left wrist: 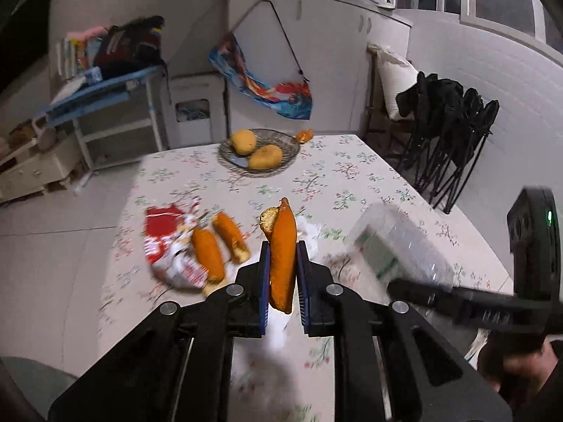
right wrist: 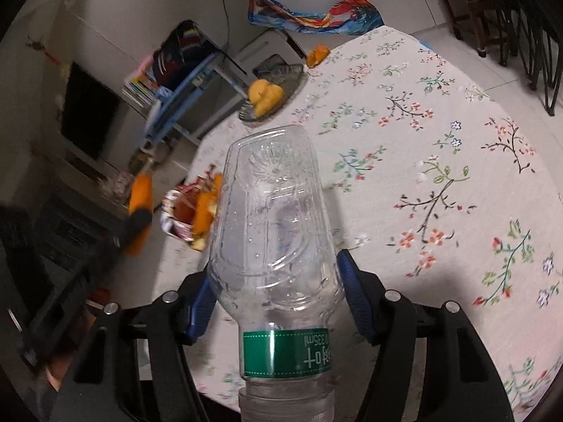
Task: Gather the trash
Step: 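Carry the bottle into the yellow bucket and open the right gripper while the left carries the sweet potato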
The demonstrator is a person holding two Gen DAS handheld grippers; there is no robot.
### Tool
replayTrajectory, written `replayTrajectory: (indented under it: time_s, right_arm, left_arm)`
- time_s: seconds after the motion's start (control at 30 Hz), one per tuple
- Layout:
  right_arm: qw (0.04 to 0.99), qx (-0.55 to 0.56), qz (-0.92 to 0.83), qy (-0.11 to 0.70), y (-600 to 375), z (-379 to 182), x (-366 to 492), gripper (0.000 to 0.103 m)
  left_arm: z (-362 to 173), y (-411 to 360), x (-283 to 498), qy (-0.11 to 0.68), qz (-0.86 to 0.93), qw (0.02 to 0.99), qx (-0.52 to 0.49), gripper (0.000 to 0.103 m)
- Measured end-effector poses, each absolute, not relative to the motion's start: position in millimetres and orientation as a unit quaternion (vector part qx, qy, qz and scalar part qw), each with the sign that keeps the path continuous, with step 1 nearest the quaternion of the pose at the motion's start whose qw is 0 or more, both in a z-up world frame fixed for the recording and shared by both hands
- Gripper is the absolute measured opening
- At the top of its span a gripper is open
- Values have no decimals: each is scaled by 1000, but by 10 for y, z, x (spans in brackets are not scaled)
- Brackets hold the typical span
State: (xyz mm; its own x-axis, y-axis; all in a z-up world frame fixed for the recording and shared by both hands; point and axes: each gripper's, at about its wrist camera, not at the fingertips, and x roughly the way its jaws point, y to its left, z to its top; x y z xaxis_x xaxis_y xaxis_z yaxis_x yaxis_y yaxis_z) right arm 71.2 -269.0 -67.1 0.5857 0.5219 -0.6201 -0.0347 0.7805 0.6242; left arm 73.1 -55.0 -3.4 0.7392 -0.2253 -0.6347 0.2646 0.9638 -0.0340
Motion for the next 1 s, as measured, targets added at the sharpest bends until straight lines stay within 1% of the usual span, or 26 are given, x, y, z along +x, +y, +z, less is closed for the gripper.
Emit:
replayTrajectory:
  time_s: [0.2, 0.37, 0.73, 1.0]
  right_arm:
    - [850, 295, 197, 389, -2593, -468, 496, 63]
    - [851, 302, 208, 375, -2544, -448, 232, 63]
    - [846, 319, 212, 371, -2533, -531, -234, 63]
    - [839, 323, 217, 380, -2487, -607, -395, 63]
  left_arm:
    - [55, -373, 301, 321, -101, 941, 32, 14]
    - [60, -251, 3, 318, -89, 943, 32, 14]
    - [8, -197, -492, 314, -89, 945, 34, 14]
    - [-60, -181, -738, 318, -89, 943, 26, 14]
